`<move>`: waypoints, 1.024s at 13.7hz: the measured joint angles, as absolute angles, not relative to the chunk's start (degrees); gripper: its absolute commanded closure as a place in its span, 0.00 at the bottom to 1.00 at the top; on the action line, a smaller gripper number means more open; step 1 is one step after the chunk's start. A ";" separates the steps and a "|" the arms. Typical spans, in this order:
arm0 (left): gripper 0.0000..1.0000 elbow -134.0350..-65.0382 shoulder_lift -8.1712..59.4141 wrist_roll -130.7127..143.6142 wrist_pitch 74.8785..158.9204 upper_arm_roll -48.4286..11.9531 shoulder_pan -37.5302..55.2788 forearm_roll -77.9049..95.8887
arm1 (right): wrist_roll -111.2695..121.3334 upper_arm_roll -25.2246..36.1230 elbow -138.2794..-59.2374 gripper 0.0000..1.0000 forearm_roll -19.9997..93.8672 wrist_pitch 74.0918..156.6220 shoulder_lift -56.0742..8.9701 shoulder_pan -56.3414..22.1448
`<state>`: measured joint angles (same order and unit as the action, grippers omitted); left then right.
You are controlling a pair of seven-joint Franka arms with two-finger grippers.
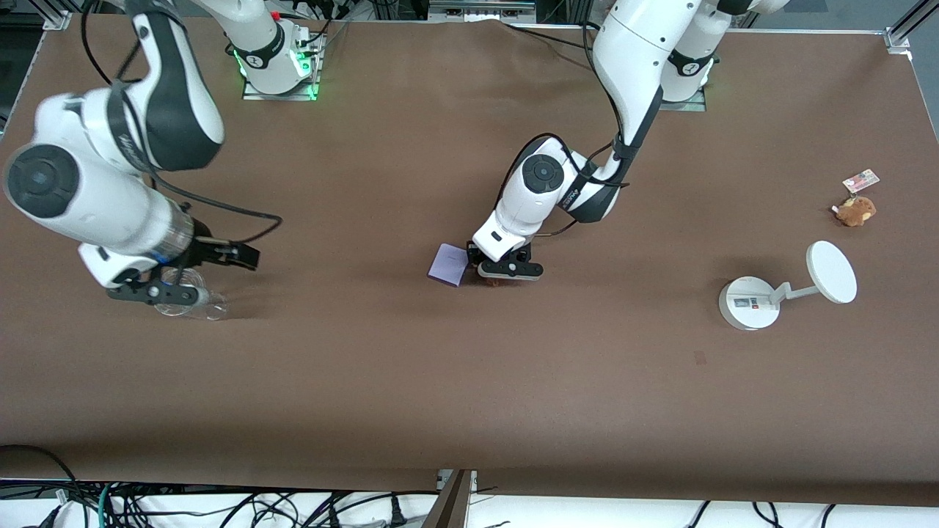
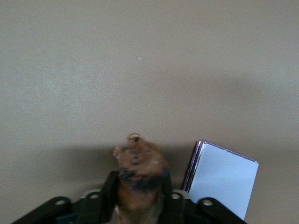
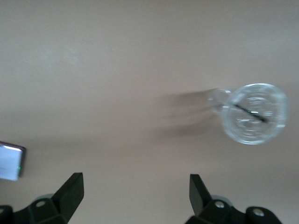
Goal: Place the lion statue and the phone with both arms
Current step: 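Carry the lion toward the lamp while the right gripper reaches the phone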
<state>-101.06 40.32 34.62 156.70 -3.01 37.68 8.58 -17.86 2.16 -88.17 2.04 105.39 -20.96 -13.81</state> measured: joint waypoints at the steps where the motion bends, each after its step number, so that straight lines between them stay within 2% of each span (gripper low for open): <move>1: 1.00 -101.05 40.10 34.60 156.71 -2.94 37.67 8.57 | -19.37 2.14 -88.12 0.00 2.69 106.76 -22.09 -14.53; 4: 1.00 -101.01 38.05 34.60 154.63 -2.48 37.57 8.57 | -24.94 2.04 -88.06 0.00 3.16 110.35 -25.21 -17.53; 8: 1.00 -100.63 29.05 32.60 133.96 -1.78 34.74 3.64 | -34.43 1.90 -87.97 0.00 3.25 114.33 -28.74 -23.00; 11: 0.99 -100.54 20.42 19.88 120.04 -1.53 27.36 2.46 | -45.02 1.78 -87.94 0.00 3.27 119.88 -32.47 -28.55; 14: 0.99 -100.57 15.67 9.38 112.64 -1.58 18.87 2.93 | -52.09 1.66 -87.88 0.00 3.29 125.88 -35.80 -32.31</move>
<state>-100.57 15.67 9.38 112.64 -1.58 18.87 2.93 -52.09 1.66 -87.88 3.29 125.88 -35.80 -32.31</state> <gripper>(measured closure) 0.634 0.000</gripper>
